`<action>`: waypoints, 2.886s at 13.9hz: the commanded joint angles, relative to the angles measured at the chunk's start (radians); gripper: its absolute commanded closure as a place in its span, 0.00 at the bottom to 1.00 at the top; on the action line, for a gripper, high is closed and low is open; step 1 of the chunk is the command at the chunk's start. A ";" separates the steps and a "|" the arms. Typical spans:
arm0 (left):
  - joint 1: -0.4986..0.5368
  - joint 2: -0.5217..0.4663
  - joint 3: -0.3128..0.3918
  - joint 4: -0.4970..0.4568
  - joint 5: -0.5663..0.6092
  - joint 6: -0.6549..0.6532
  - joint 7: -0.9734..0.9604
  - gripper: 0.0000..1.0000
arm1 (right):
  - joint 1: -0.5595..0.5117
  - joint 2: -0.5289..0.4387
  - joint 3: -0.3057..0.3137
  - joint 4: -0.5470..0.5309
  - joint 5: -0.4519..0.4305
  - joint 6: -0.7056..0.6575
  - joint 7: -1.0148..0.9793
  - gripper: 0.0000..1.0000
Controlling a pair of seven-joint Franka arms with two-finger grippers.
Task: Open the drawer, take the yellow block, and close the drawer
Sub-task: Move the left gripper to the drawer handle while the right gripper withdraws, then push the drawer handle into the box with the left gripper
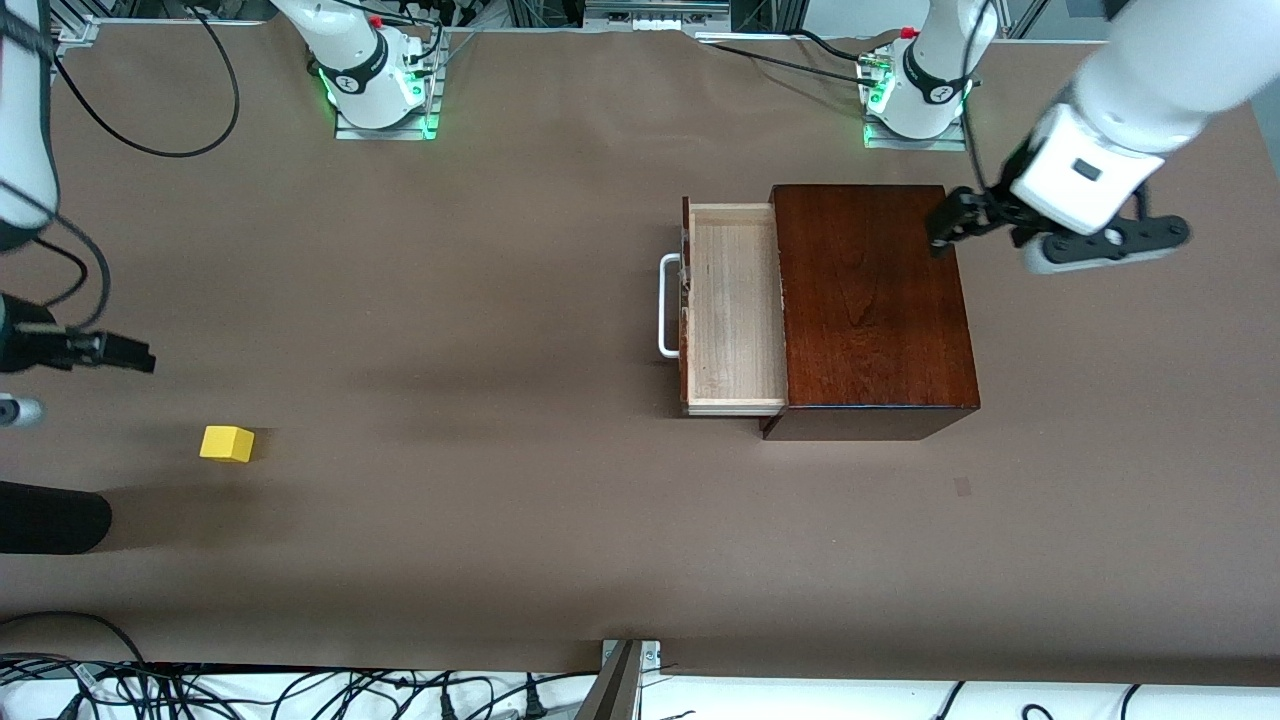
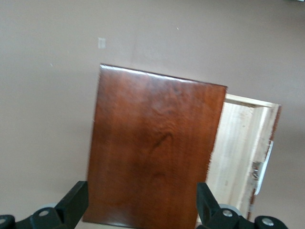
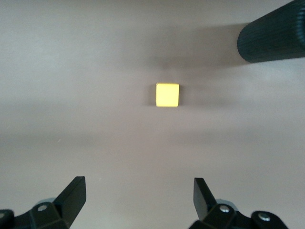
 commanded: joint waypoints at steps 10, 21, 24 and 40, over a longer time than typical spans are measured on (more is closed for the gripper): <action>-0.295 0.316 -0.162 0.186 0.018 -0.012 -0.882 0.00 | 0.137 -0.267 -0.100 -0.222 0.080 -0.018 0.082 0.00; -0.478 0.641 -0.095 0.245 0.024 0.310 -1.294 0.00 | 0.268 -0.277 -0.233 -0.215 0.080 -0.032 0.074 0.00; -0.483 0.686 -0.075 0.242 0.026 0.310 -1.355 0.00 | 0.266 -0.275 -0.236 -0.215 0.083 -0.027 0.076 0.00; -0.510 0.640 -0.068 0.221 0.113 0.281 -1.688 0.00 | 0.268 -0.274 -0.264 -0.208 0.154 -0.036 0.081 0.00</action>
